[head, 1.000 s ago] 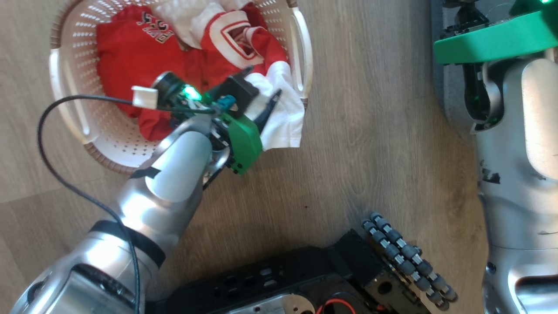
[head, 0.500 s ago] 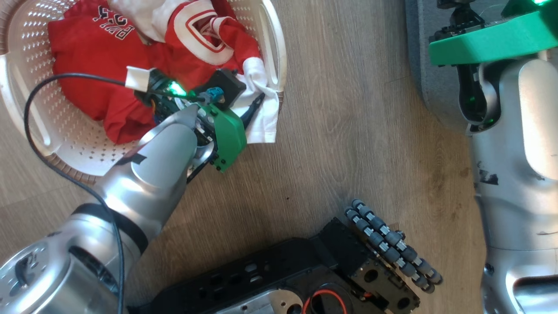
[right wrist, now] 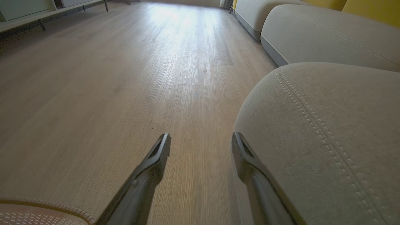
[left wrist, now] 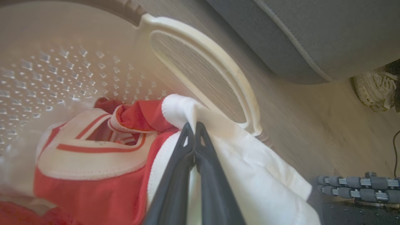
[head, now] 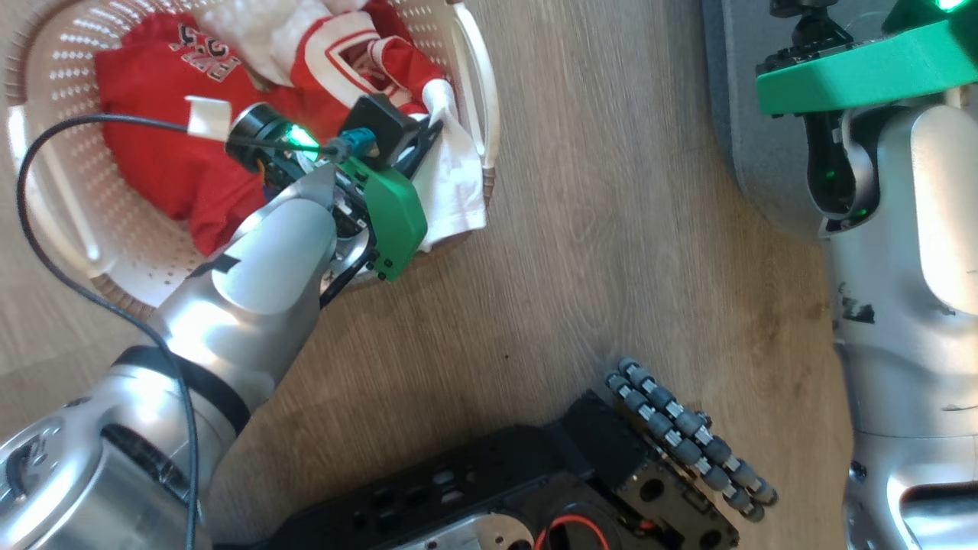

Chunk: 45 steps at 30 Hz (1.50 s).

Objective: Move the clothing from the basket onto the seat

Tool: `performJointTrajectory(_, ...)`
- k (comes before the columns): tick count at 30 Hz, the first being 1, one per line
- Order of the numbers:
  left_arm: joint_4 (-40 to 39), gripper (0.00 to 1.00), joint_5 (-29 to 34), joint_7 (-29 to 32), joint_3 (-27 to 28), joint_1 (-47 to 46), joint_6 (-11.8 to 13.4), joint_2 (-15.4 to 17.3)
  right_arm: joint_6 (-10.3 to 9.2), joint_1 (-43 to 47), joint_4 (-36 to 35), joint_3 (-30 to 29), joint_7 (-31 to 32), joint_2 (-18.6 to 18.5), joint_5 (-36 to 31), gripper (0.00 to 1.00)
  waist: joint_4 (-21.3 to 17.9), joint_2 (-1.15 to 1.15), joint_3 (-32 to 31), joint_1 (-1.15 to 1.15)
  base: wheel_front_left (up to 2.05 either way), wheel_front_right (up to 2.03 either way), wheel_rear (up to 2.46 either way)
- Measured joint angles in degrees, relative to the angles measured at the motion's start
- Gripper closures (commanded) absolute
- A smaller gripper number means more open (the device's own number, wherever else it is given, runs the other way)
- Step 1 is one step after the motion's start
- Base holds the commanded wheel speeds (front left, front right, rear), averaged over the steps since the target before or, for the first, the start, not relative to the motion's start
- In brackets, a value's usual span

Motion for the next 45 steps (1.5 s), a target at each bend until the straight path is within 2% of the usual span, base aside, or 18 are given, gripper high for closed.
performJointTrajectory(13,-7.0,1.00,4.0,0.0,12.6,7.9,0.1,0.1,0.00,0.9,2.5,-0.7,0.0,0.0,-4.7,0.00,4.5,0.00,-10.0,-0.01,0.00,0.00,0.00)
performJointTrajectory(19,-10.7,1.00,7.4,0.0,20.6,13.6,0.6,-1.3,0.00,4.7,5.6,0.1,0.0,-0.1,-6.5,0.00,7.6,0.00,-17.9,-0.01,0.00,0.00,0.00)
performJointTrajectory(29,-14.3,1.00,11.4,0.0,29.8,23.1,0.5,-3.2,0.00,11.1,9.6,1.8,0.0,-1.1,-5.8,0.00,11.5,0.00,-30.3,-0.01,0.00,0.00,0.00)
performJointTrajectory(39,-18.4,1.00,14.3,0.0,35.0,28.6,0.1,-4.1,0.00,17.1,12.8,3.5,0.0,-2.2,-4.3,0.00,15.5,0.01,-40.9,-0.01,0.00,0.00,0.00)
performJointTrajectory(45,-23.3,1.00,15.4,0.0,36.3,30.5,0.0,-4.2,0.00,20.1,13.8,4.0,0.0,-2.2,-3.2,0.00,17.1,0.01,-46.3,-0.01,0.00,0.00,0.00)
